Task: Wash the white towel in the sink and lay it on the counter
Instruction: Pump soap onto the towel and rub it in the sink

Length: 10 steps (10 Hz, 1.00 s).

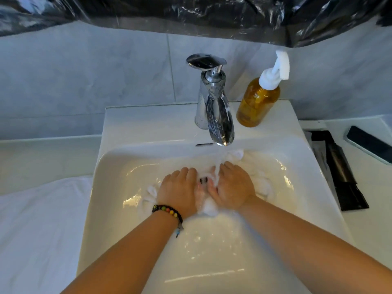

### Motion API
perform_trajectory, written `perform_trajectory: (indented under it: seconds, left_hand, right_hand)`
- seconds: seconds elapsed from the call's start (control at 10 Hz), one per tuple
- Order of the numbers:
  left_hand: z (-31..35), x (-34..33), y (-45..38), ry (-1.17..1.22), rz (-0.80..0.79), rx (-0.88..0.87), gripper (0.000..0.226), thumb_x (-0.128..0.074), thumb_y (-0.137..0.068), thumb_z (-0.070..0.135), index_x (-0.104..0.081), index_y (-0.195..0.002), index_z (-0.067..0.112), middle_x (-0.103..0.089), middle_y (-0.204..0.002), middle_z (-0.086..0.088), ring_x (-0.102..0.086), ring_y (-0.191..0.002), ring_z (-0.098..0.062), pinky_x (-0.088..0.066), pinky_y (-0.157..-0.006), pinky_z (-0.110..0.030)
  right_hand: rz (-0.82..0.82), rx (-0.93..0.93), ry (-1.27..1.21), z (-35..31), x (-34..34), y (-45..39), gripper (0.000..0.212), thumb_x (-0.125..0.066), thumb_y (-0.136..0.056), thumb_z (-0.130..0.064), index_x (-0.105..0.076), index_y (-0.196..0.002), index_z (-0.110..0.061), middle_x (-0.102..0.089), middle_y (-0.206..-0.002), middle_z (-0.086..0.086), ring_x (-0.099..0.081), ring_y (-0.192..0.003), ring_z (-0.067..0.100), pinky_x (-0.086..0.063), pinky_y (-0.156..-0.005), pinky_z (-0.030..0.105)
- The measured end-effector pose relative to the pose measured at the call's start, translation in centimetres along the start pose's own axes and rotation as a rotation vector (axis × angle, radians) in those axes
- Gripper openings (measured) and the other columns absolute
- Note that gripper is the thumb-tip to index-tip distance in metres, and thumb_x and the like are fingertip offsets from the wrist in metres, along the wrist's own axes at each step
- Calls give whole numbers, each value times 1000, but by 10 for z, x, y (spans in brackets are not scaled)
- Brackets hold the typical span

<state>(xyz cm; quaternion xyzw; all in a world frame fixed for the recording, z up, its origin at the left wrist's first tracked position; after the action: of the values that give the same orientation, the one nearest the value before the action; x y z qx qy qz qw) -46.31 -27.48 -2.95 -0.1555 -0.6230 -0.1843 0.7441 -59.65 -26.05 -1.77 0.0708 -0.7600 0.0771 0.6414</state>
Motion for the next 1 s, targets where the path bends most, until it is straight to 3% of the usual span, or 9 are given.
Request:
perform_trajectory:
  seconds: [0.1,0.2,0.3,0.4,0.5,0.6,0.7,0.8,1.0]
  left_hand:
    - [-8,28,-6,256,-162,186,22,-40,-99,37,-51,-93,19,-59,-84,-1,-57,-77,-24,-38,-65,-31]
    - [-24,5,-4,790,-400,435,22,-42,-103,26,-61,-96,19,-69,-90,4,-63,-87,-14,-47,-79,-23]
    - [-44,16,24,891,-533,775,29,-37,-106,25,-60,-114,9,-66,-101,3,-62,-86,-11,-45,-92,-18]
    - [-37,44,12,1151,-662,805,57,-35,-102,47,-56,-129,1,-72,-96,-7,-59,-69,-16,-49,-84,-30]
    - [-61,47,28,1107,-429,920,49,-41,-101,48,-61,-110,5,-74,-95,-15,-62,-73,-26,-52,-79,-38]
    - [-51,61,36,681,-16,530,29,-46,-99,36,-60,-117,17,-65,-116,-4,-61,-102,-26,-48,-94,-37]
    - [-8,48,51,322,-4,66,50,-38,-91,43,-58,-130,18,-60,-125,-4,-57,-113,-26,-44,-95,-37]
    - [7,9,52,20,14,-66,49,-40,-86,41,-55,-127,18,-59,-118,-4,-57,-99,-28,-47,-84,-45]
    - [1,-1,12,-84,141,-80,36,-41,-79,36,-60,-99,13,-57,-83,-4,-53,-71,-27,-45,-63,-41]
  right_hand:
    - [-333,-136,-168,6,29,-13,40,-34,-99,-43,-59,-90,-14,-61,-84,6,-55,-74,24,-46,-66,34]
    - [-695,-460,-364,23,15,-25,29,-37,-104,-12,-64,-106,0,-68,-107,16,-62,-105,30,-43,-83,34]
    - [-481,188,-1173,24,30,-21,32,-31,-104,-3,-60,-104,11,-72,-92,19,-63,-104,23,-40,-92,27]
    - [-614,-763,-767,78,21,2,44,-46,-99,-44,-67,-82,-9,-70,-79,6,-62,-72,21,-47,-68,30]
    - [-142,-742,-481,83,59,18,25,-47,-98,-28,-63,-98,-9,-69,-98,9,-63,-83,29,-49,-73,33]
    - [112,-395,-411,36,63,47,29,-48,-96,-24,-55,-123,-15,-58,-118,3,-57,-106,26,-46,-89,37]
    - [67,-144,-105,-3,19,71,43,-41,-91,-38,-55,-126,-16,-57,-129,10,-55,-117,31,-44,-96,52]
    - [61,-143,43,-9,-6,61,46,-47,-87,-42,-55,-122,-13,-60,-120,10,-56,-106,33,-40,-90,52]
    - [239,-58,155,0,-2,19,32,-53,-80,-41,-59,-87,-11,-57,-82,7,-52,-75,29,-37,-70,43]
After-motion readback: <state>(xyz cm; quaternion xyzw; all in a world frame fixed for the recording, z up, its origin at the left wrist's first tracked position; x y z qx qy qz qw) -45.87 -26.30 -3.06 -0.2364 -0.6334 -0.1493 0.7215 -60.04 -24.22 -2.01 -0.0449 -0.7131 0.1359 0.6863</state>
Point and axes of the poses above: each hand's wrist, its own y-axis away from the middle knuckle, its own x-axis out of the back of the hand, z = x × y, the point moved 5 cm from there along -y, towards the middle knuckle
